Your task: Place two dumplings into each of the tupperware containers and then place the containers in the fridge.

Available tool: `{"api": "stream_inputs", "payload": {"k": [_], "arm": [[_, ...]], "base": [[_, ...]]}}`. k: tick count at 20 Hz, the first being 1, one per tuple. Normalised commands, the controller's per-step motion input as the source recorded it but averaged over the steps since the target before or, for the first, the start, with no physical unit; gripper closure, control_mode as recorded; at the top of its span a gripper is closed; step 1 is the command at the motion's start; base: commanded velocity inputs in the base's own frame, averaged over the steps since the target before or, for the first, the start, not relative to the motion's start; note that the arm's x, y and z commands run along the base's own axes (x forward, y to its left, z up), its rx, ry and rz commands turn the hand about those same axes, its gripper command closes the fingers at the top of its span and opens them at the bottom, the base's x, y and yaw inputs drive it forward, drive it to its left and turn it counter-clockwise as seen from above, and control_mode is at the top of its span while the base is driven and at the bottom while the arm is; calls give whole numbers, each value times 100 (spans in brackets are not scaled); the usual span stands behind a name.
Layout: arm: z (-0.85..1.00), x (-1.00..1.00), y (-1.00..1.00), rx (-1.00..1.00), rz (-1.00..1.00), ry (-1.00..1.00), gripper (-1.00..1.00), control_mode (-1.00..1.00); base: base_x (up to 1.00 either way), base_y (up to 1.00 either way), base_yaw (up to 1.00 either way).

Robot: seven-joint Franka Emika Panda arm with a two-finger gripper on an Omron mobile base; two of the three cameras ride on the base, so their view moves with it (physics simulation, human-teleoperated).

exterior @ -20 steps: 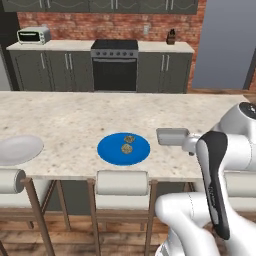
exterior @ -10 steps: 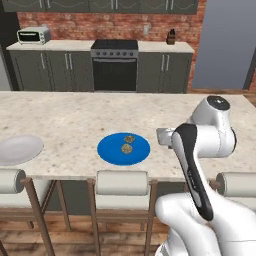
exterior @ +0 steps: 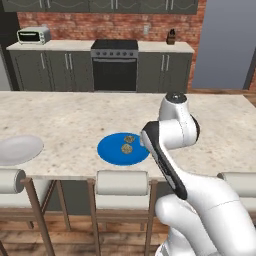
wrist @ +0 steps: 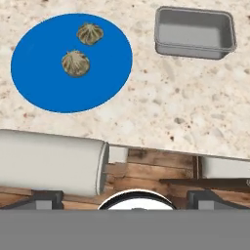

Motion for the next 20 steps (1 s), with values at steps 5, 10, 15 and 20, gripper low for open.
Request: {"api": "stream_inputs", "payload": {"k": [5, 10, 15, 20], "arm": [[-49, 72, 24, 0, 14, 0, -100, -100], [-25, 85, 16, 8, 7, 0, -100, -100], [-20, 83, 19, 3, 0, 1, -100, -100], [-19, 70, 15, 0, -11, 1, -100, -100]], "base": [[0, 0, 0], [0, 0, 0], [0, 0, 0], [0, 0, 0]]}}
